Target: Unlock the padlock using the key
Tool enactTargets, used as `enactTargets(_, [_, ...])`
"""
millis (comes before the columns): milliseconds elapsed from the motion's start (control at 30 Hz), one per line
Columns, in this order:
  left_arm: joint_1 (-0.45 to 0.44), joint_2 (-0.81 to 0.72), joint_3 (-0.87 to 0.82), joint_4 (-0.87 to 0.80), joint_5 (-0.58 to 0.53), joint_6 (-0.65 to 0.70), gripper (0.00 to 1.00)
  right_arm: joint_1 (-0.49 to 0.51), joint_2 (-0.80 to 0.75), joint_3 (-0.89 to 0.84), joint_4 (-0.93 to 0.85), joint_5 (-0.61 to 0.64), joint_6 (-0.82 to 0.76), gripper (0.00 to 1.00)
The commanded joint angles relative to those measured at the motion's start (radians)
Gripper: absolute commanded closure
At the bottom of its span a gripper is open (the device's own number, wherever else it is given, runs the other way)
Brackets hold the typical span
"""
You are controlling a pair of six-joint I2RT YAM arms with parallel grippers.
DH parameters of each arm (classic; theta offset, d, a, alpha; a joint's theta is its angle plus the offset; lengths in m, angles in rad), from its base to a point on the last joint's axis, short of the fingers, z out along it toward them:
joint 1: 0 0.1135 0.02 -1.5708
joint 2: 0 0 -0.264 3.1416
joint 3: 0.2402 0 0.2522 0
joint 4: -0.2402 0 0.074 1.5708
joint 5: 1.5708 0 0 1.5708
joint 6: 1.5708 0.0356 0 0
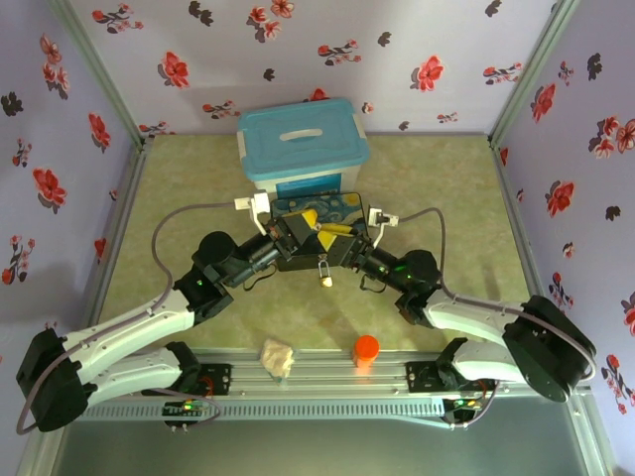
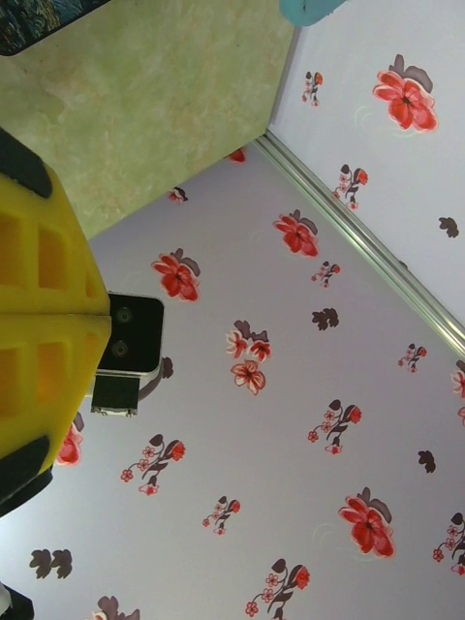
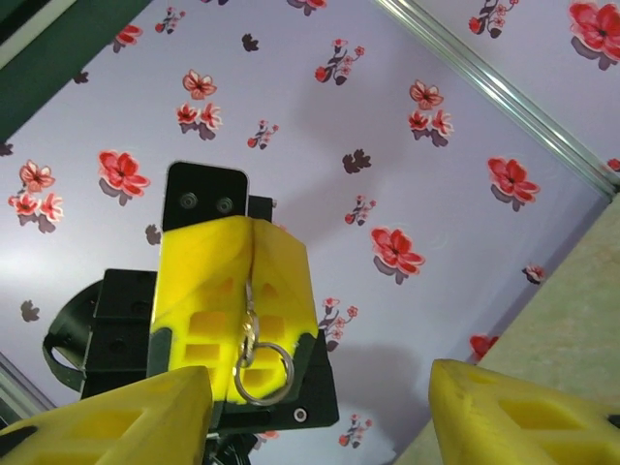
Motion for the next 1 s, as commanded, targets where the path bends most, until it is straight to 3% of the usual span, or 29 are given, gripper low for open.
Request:
enactTargets(0, [-0.005, -0.009, -0.01, 0.024, -0.02, 0.004, 1.0, 0.011, 0.016, 0.037, 0.094, -0.014, 0.018, 0.41])
enactTargets(400, [-0.005, -0.014, -0.004, 0.028, -0.029, 0.007, 1.0, 0.01, 0.033, 0.07, 0.094, -0.013, 0.013, 0.56])
enactTargets(667, [-0.006, 0.011, -0.027, 0.124, -0.01, -0.029, 1.0, 0.019, 0.044, 0.086, 0.094, -0.038, 0.023, 0.66])
enactTargets(833, [-0.006, 0.013, -0.023, 0.116, -0.01, -0.031, 1.0, 0.019, 0.029, 0.071, 0.094, -0.029, 0.01, 0.84])
enactTargets(967, [-0.006, 0.019, -0.034, 0.138, -0.012, -0.043, 1.0, 0.02, 0.043, 0.076, 0.094, -0.033, 0.012, 0.88])
